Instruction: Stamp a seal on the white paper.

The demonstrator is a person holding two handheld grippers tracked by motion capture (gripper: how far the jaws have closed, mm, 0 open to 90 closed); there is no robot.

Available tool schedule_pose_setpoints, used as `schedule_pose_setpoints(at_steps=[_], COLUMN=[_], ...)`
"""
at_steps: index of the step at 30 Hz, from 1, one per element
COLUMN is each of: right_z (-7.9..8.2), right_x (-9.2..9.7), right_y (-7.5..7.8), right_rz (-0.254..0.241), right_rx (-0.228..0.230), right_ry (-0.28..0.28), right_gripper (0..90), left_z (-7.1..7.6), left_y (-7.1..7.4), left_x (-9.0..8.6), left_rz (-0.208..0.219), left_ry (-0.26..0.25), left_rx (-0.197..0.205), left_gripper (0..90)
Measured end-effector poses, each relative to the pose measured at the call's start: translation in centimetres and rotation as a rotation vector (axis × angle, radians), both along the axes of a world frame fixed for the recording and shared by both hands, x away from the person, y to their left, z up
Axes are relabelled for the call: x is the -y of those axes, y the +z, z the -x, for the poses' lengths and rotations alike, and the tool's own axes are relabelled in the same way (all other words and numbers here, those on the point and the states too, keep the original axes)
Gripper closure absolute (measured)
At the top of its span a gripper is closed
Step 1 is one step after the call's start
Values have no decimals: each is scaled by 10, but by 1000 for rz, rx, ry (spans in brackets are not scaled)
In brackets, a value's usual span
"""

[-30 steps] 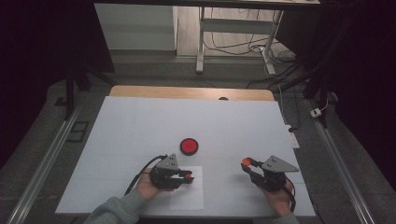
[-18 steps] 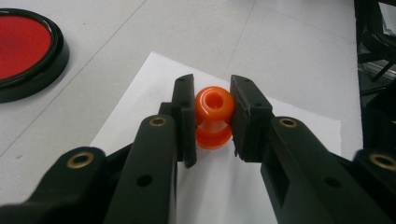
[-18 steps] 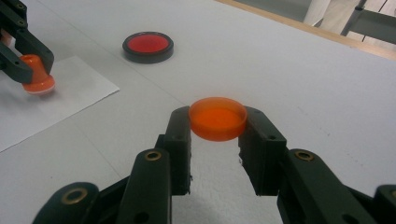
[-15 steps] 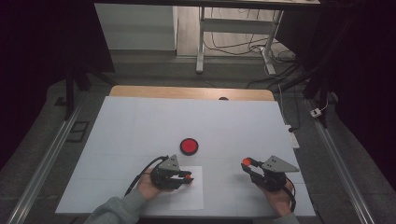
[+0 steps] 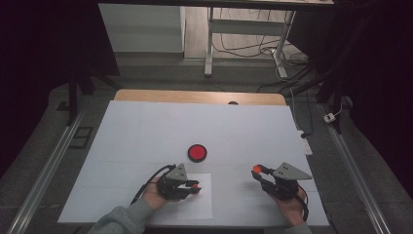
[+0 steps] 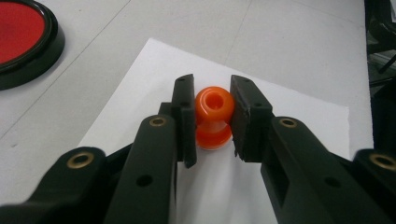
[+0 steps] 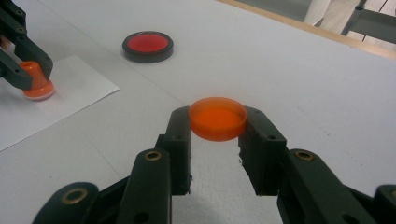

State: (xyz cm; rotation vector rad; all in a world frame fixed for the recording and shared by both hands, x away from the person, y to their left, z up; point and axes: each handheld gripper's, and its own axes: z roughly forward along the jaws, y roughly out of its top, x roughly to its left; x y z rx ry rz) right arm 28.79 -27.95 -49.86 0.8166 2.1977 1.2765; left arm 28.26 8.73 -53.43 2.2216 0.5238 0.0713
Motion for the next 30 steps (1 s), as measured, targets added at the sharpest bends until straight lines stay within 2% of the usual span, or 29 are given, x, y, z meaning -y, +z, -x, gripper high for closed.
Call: schedule_pose_setpoints(at_steps=[4,8,12,16,20,24,30], right_z=[0,0,0,1,1,2,2], right_x=[0,0,0,0,0,-1,-1], right_y=[-1,0,0,1,1,1,1], right_rz=[-6,-9,-1,-2,-3,-3,-5], right_rx=[0,-1,0,0,3,3,4], right_ry=[5,2,4,4,3,5,4], right_gripper=[646,646,646,646,646,646,646], left_z=[2,8,10,12,13,12,13], left_y=[-1,-2,-2,-4,-6,-6,-6], left_x=[-1,1,1,0,0,-1,0], left_rz=[4,-20,-28,-18,-10,-3,-11], left_ry=[-1,-1,-4,-6,-3,-6,-8], left_rx=[8,66,81,102,114,108,118], left_gripper=[720,721,723,724,726,726,726])
